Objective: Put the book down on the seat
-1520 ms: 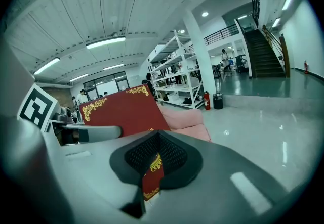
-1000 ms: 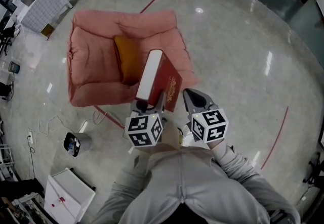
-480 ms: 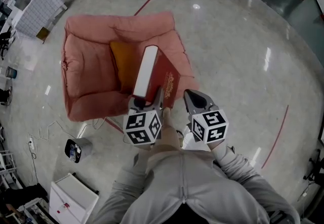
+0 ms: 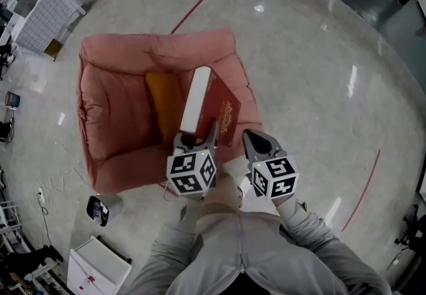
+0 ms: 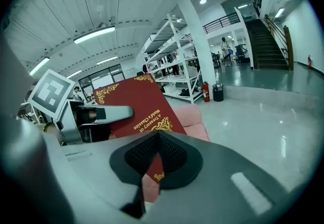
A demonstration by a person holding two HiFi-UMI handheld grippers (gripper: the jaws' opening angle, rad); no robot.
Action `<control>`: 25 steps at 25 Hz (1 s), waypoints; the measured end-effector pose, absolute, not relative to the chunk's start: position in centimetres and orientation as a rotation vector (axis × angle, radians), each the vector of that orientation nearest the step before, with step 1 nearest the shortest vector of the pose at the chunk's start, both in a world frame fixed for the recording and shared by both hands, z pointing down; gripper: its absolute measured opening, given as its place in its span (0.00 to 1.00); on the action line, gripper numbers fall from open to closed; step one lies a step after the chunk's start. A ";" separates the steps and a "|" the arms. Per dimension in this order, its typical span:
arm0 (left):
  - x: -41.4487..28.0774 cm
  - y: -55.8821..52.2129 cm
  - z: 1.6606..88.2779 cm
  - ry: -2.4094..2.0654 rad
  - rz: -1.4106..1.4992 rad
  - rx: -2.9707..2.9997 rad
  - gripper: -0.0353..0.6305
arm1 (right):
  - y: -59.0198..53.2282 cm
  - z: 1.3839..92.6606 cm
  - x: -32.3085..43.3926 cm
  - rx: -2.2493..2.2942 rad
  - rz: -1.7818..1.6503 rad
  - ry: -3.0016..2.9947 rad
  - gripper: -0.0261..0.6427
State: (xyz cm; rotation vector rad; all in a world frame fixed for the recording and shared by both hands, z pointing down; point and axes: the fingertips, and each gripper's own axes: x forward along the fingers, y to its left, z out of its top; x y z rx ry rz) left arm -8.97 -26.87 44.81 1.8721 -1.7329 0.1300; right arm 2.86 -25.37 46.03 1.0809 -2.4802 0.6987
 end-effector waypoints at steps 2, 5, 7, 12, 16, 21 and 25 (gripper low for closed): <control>-9.6 -28.5 45.6 -1.720 0.121 1.853 0.42 | -26.8 46.4 2.3 1.083 0.704 -2.469 0.04; -10.3 -30.7 47.0 -1.694 0.108 1.834 0.42 | -28.7 47.3 1.6 1.094 0.723 -2.450 0.04; -10.6 -32.0 48.2 -1.685 0.116 1.827 0.42 | -29.7 48.1 1.4 1.106 0.742 -2.433 0.04; -11.2 -35.1 52.0 -1.684 0.119 1.778 0.42 | -31.8 50.4 1.6 1.137 0.778 -2.384 0.04; -11.0 -37.5 55.7 -1.669 0.131 1.736 0.42 | -33.2 52.6 2.1 1.134 0.798 -2.352 0.04; -10.6 -39.7 59.8 -1.653 0.150 1.709 0.42 | -34.5 55.0 2.6 1.145 0.843 -2.312 0.04; -9.9 -41.3 62.6 -1.632 0.147 1.700 0.42 | -35.1 56.8 2.7 1.143 0.868 -2.287 0.04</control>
